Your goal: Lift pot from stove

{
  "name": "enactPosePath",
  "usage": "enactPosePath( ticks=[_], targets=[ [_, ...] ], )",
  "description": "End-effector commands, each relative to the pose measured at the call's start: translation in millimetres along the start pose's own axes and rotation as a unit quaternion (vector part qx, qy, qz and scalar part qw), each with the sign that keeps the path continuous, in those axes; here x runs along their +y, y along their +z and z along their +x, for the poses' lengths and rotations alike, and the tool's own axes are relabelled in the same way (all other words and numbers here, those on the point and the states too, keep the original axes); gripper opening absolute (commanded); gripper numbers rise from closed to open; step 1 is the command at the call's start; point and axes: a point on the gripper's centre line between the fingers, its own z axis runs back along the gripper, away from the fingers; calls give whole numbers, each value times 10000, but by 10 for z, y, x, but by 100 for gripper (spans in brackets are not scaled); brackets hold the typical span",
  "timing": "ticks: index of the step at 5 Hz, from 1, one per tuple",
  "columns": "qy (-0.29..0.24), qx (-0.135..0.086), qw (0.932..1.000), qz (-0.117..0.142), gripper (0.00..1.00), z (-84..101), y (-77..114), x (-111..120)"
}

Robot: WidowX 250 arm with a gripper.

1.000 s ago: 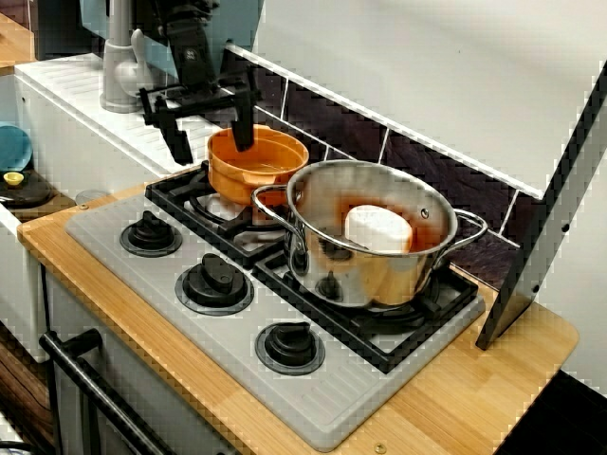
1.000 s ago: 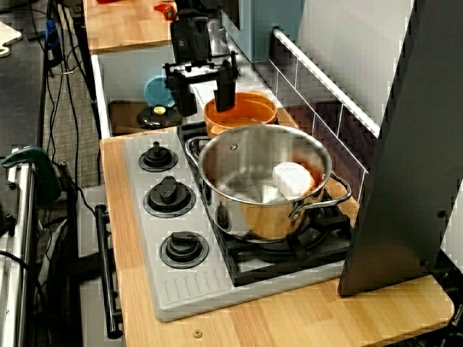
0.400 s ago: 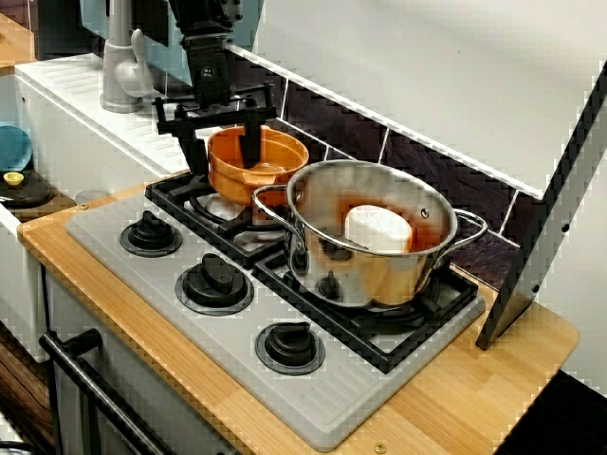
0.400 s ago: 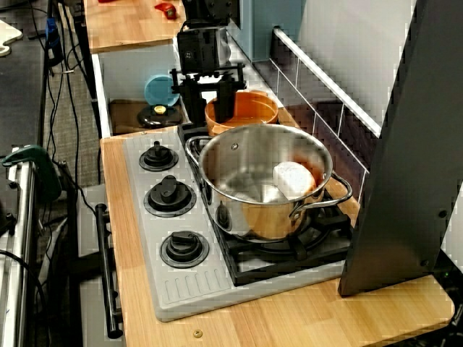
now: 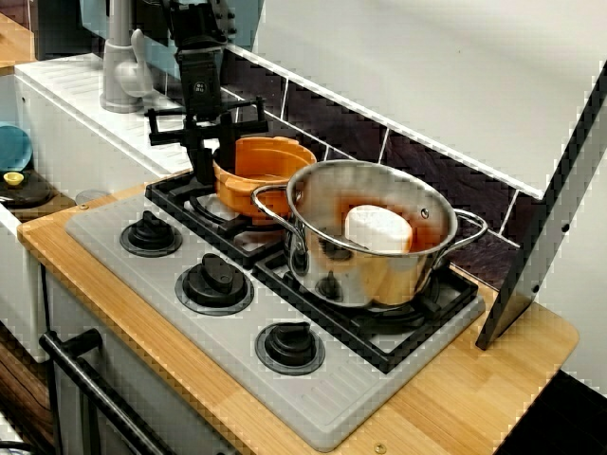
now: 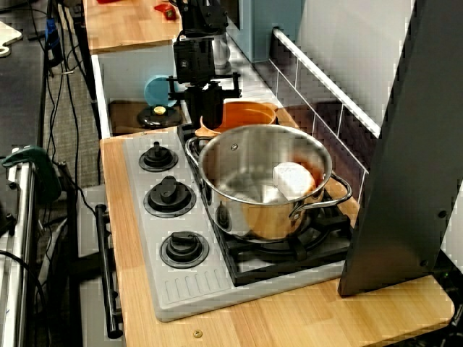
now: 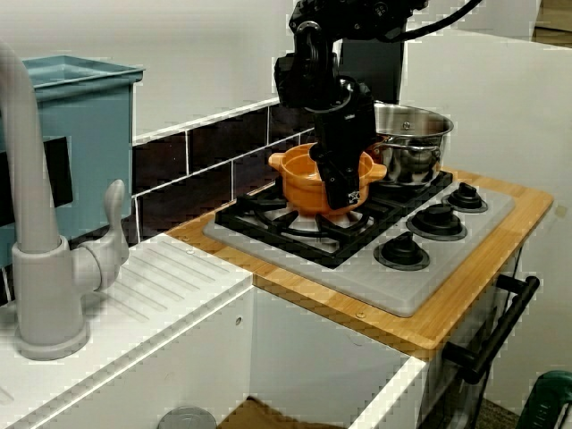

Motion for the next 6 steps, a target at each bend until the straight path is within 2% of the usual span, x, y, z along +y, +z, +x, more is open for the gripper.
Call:
enactPosePath(
  ticks=[1, 2, 3, 4, 5, 6],
  targets=[
    [70, 171, 9996, 203, 0, -30, 149, 90],
    [60, 1, 9985, 547, 0, 123, 383, 317],
    [-58, -260, 9949, 971, 0, 396, 751, 579],
    [-135, -653, 9866, 1486, 0, 638, 1193, 771],
    [-273, -919, 9789, 1802, 0, 821, 1646, 902],
    [-284, -970, 9768, 1888, 0, 846, 1777, 943]
  ],
)
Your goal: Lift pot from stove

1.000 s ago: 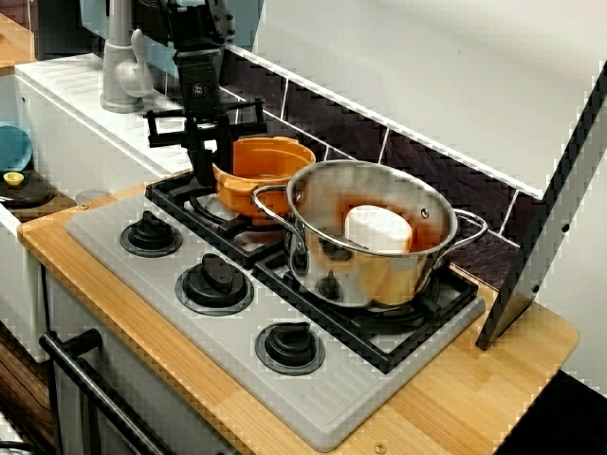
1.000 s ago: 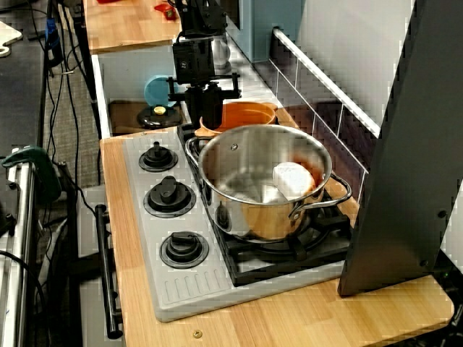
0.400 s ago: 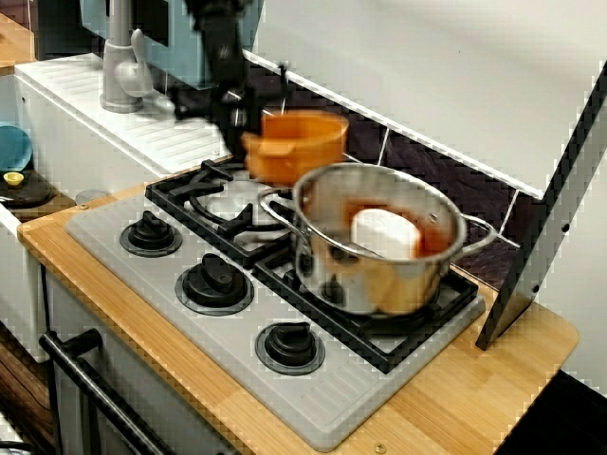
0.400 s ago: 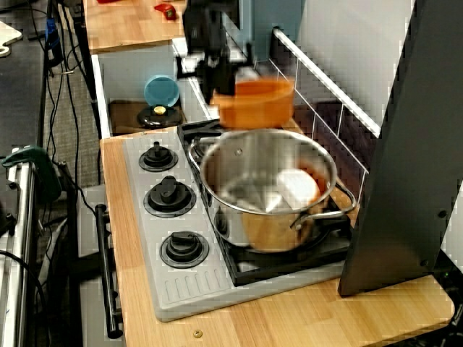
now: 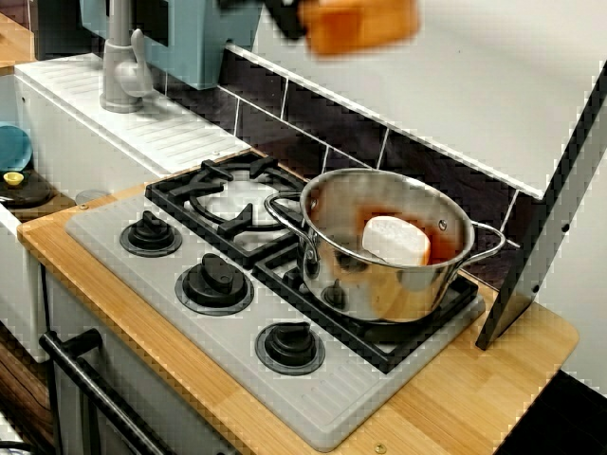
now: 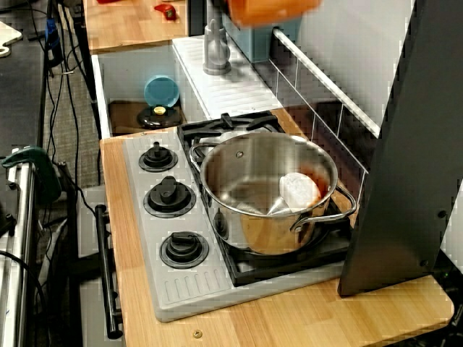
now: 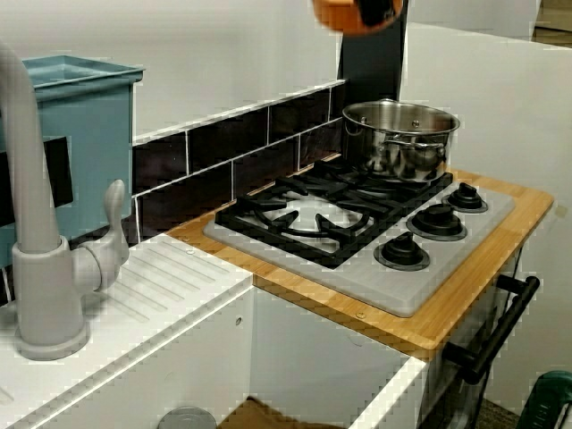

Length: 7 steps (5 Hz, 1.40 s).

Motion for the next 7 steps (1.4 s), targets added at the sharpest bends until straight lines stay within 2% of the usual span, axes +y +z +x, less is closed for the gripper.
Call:
enactPosePath(
  ticks=[1, 7],
  targets=[
    [-250, 198, 9992, 255, 0, 148, 331, 164],
    [-159, 368, 9992, 94, 0, -6, 218, 125]
  ],
)
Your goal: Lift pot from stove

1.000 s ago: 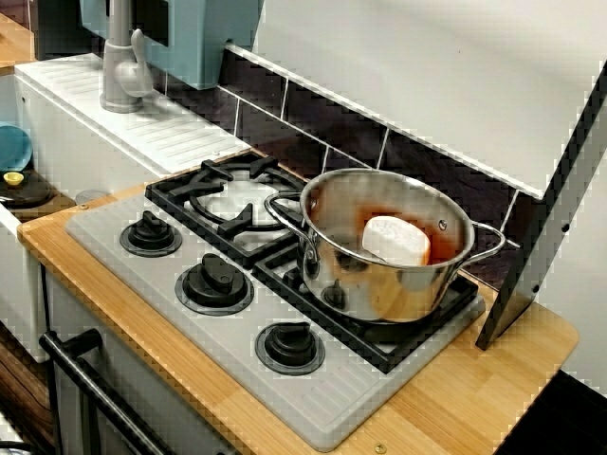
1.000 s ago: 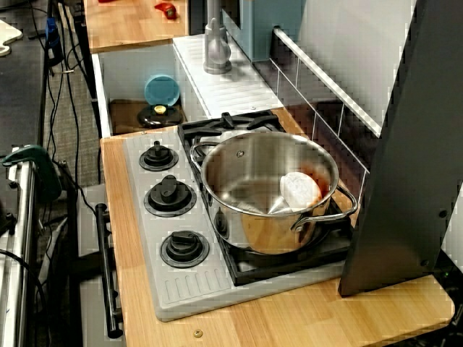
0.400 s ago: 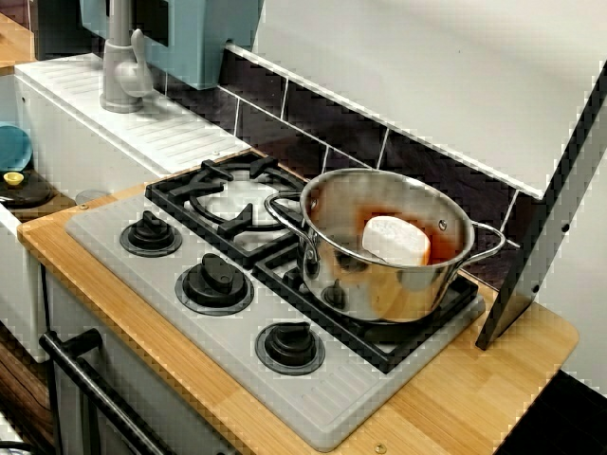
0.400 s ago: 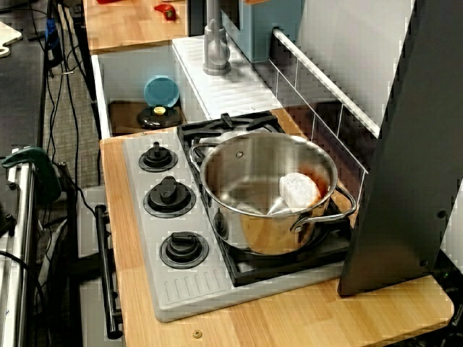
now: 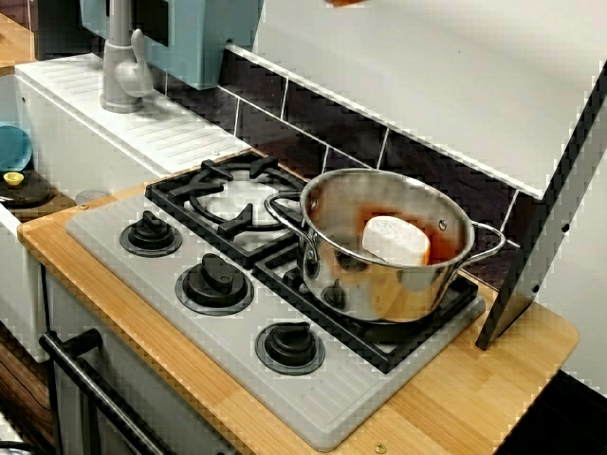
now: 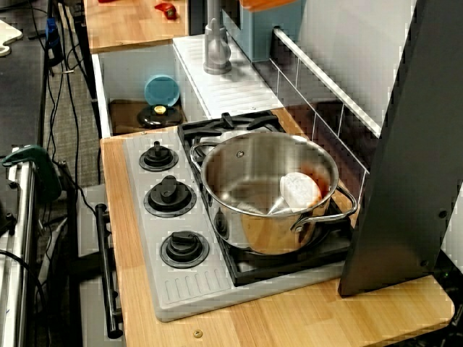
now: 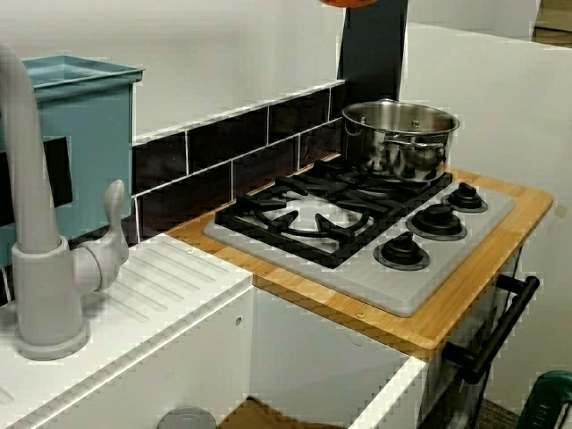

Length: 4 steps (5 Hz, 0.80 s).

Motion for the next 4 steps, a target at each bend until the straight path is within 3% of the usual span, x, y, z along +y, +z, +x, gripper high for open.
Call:
enactPosePath(
  ticks=[1, 4],
  targets=[
    [-168, 166, 9997, 83, 0, 43, 143, 56],
    [-182, 181, 9996, 81, 0, 71, 130, 33]
  ],
)
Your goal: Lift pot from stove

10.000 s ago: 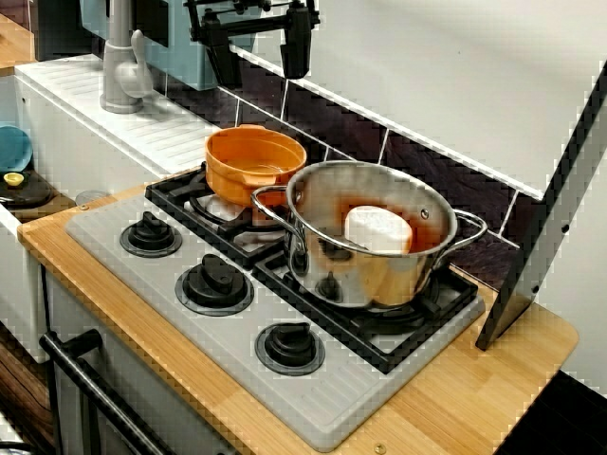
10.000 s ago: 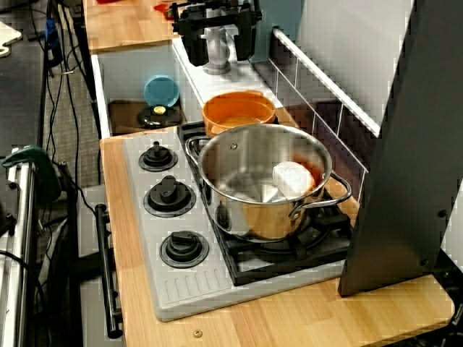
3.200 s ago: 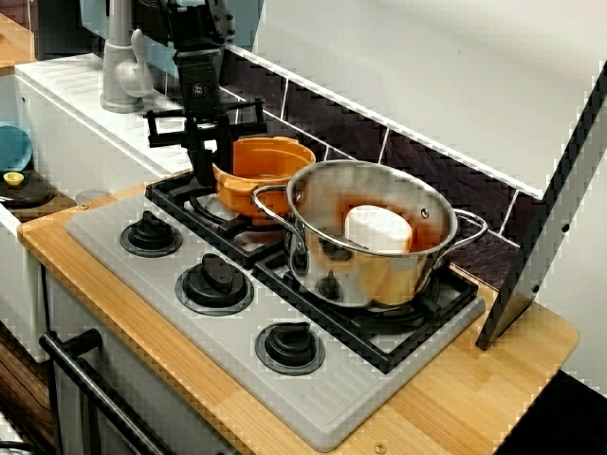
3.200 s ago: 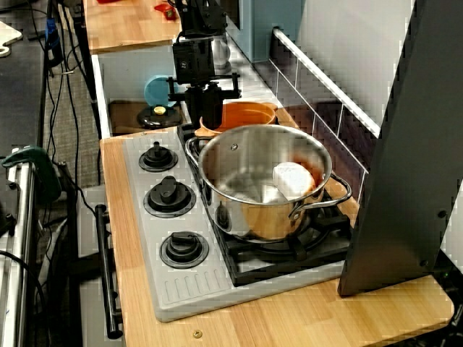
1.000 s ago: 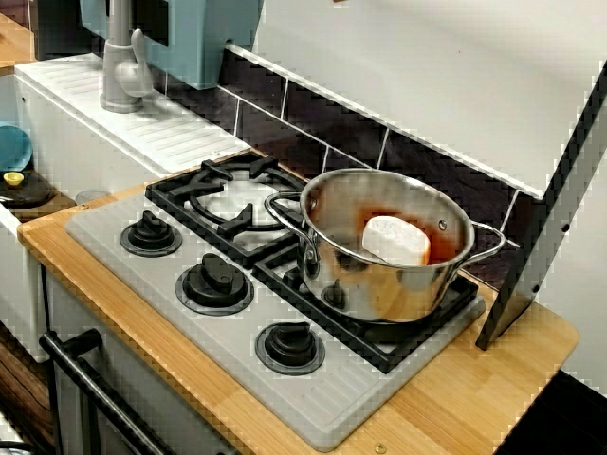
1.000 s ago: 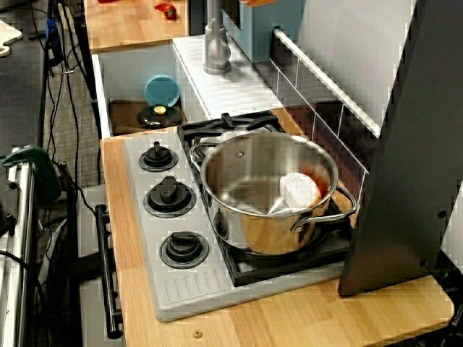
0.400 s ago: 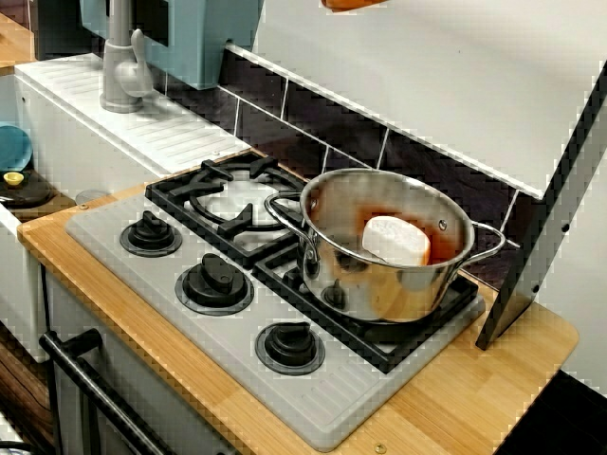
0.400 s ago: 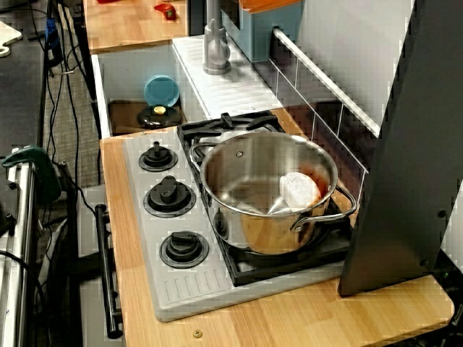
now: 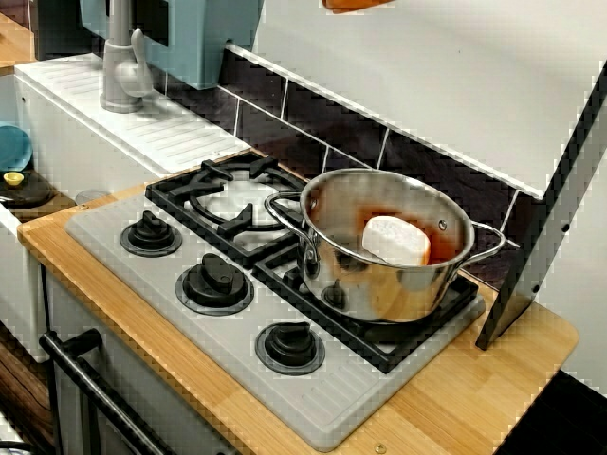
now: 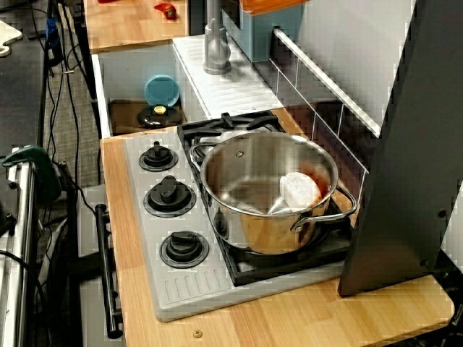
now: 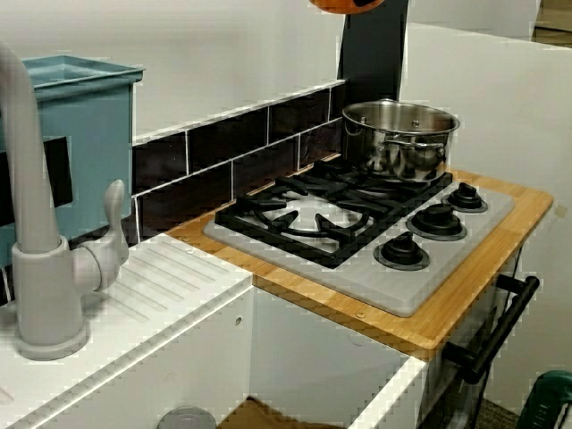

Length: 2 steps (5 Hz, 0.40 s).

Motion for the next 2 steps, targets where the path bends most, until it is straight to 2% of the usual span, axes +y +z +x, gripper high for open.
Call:
enactPosePath(
  ticks=[1, 2],
  targets=[
    [-184, 140, 9997, 107, 0, 74, 165, 39],
    [-173, 146, 9997, 122, 0, 62, 179, 50]
  ],
)
